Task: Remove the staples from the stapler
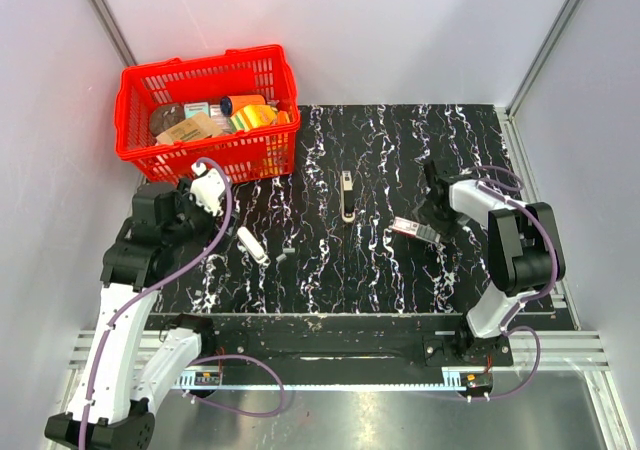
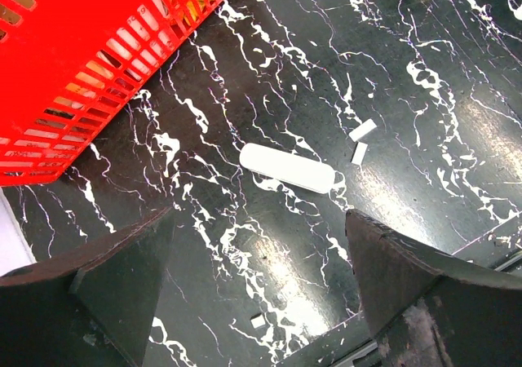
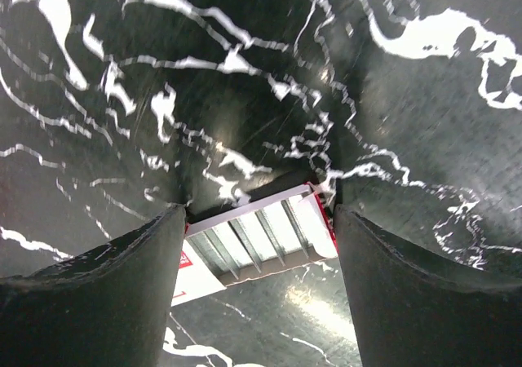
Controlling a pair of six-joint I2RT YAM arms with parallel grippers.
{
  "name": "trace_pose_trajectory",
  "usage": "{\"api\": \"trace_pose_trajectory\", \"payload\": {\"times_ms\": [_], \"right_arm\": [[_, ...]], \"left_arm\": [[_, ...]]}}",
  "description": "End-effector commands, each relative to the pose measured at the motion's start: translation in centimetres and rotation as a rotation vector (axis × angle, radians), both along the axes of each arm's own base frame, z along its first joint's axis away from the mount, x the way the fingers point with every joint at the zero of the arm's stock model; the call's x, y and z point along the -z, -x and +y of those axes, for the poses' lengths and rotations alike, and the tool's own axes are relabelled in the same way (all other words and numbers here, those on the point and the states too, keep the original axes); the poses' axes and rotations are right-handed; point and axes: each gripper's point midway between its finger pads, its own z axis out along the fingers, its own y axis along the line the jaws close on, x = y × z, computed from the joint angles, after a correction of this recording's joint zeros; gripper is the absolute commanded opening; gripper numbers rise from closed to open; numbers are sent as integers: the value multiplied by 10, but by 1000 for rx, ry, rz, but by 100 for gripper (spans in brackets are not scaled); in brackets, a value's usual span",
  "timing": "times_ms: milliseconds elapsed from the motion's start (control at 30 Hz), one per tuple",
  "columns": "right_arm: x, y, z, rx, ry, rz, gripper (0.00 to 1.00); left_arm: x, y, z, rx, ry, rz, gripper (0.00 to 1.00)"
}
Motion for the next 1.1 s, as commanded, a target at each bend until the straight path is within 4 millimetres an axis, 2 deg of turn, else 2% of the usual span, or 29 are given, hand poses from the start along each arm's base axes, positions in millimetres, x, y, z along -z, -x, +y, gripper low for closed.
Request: {"api": "trace_pose_trajectory", "payload": {"times_ms": [0, 233, 667, 967, 1067], "right_arm": [[23, 35, 37, 10, -104, 104, 78], [23, 60, 69, -45, -127, 116, 77], [25, 107, 137, -156, -167, 160, 77], [21, 133, 188, -229, -181, 157, 77], [20, 142, 195, -234, -170, 156, 77]], "left_arm": [[-22, -4, 3, -11, -1, -68, 90], [-24, -6, -1, 5, 10, -61, 90], [-15, -5, -2, 10, 14, -44, 90], [7, -10, -7, 28, 21, 8, 90], [13, -12, -7, 34, 15, 20, 91]]}}
